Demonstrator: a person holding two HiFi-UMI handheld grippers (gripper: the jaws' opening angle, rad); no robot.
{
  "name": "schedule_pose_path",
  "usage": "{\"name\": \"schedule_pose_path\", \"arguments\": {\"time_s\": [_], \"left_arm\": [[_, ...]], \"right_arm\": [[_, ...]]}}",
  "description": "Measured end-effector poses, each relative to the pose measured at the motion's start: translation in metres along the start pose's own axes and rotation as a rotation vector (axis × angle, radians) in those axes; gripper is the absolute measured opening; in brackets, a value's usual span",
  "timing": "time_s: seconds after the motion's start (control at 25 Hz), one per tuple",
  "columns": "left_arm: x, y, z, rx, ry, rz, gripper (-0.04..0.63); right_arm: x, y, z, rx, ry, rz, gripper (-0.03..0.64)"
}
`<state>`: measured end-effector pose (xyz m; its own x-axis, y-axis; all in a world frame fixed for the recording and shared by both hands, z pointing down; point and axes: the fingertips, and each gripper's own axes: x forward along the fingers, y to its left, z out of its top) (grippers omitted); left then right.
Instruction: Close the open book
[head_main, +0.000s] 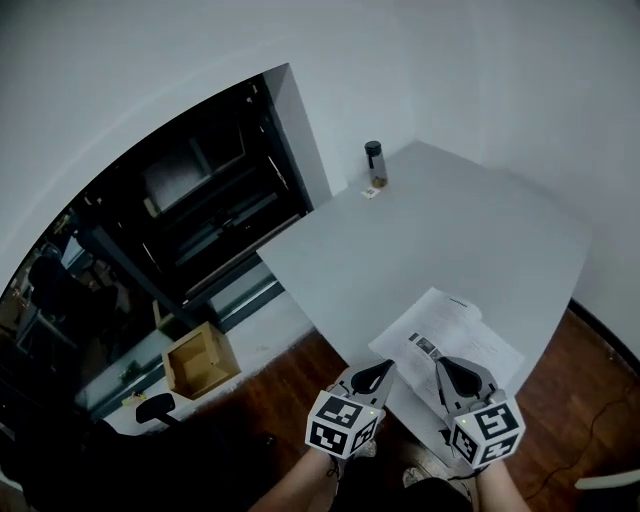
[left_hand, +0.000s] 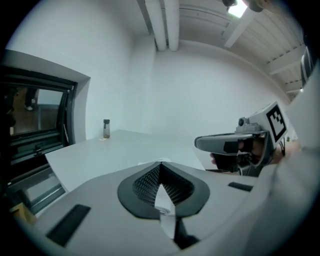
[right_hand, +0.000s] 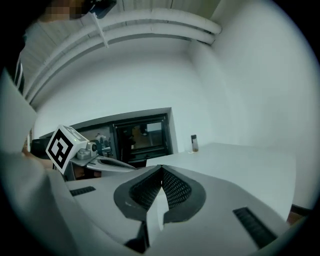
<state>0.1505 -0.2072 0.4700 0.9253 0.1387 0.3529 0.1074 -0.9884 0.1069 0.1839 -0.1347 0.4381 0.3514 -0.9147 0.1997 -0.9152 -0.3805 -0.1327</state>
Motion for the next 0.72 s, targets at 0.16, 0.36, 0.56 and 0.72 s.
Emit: {"name": "schedule_pose_path", "arguments": {"time_s": [0.16, 0.36, 0.56, 0.72], "left_arm": [[0.029, 0.013, -0.001, 0.03, 0.03, -0.113, 0.005], [0.054, 0.025, -0.007, 0.068, 0.068, -0.231, 0.005], [0.071, 0.028, -0.007, 0.098, 0.094, -0.32, 0.005], [0.079, 0.03, -0.015, 0.121, 0.129, -0.367, 0.005]], "right_arm": [[0.01, -0.018, 0.0, 0.007, 0.012, -0.134, 0.003], [0.006, -0.034, -0.001, 0.034, 0.004, -0.297, 0.003], [-0.009, -0.045, -0.002, 0.061, -0.016, -0.446, 0.003], [-0.014, -0.046, -0.012, 0.09, 0.001, -0.523, 0.003]]}}
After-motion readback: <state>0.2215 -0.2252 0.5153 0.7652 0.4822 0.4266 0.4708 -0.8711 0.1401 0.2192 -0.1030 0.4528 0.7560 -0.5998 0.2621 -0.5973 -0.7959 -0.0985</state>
